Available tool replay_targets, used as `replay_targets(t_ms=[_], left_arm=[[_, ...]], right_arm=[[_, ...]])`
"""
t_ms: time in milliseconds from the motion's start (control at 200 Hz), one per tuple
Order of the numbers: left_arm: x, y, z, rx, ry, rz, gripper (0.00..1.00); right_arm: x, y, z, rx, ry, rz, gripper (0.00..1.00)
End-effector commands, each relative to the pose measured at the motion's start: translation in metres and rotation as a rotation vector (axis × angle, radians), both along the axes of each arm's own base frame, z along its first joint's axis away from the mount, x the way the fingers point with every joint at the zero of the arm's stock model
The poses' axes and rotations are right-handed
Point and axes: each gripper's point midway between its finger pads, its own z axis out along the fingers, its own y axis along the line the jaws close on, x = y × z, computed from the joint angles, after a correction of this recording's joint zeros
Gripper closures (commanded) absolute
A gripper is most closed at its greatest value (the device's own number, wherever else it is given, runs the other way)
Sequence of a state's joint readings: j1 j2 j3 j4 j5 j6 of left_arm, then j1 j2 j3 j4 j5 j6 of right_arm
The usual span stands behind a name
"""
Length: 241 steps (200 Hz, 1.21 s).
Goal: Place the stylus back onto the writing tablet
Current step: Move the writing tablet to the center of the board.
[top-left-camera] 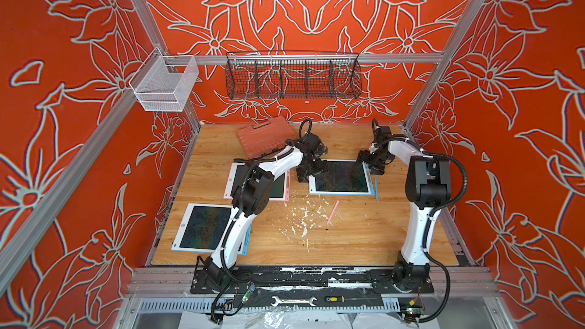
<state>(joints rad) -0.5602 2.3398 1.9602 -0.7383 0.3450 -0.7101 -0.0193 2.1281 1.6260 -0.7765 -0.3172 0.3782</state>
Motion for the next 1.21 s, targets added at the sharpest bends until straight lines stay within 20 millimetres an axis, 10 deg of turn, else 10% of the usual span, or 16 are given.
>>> replay_targets(t_ms=[0,1201], left_arm=[[-0.017,0.004,-0.025,0.033,0.067,0.002,0.00],[-0.090,0.026,-0.041,0.093,0.111,0.031,0.01]], right_arm=[[-0.012,0.009,-0.011,0.017,0.056,0.020,0.16],[-0.100,0.062,-0.022,0.009,0.134,0.162,0.19]])
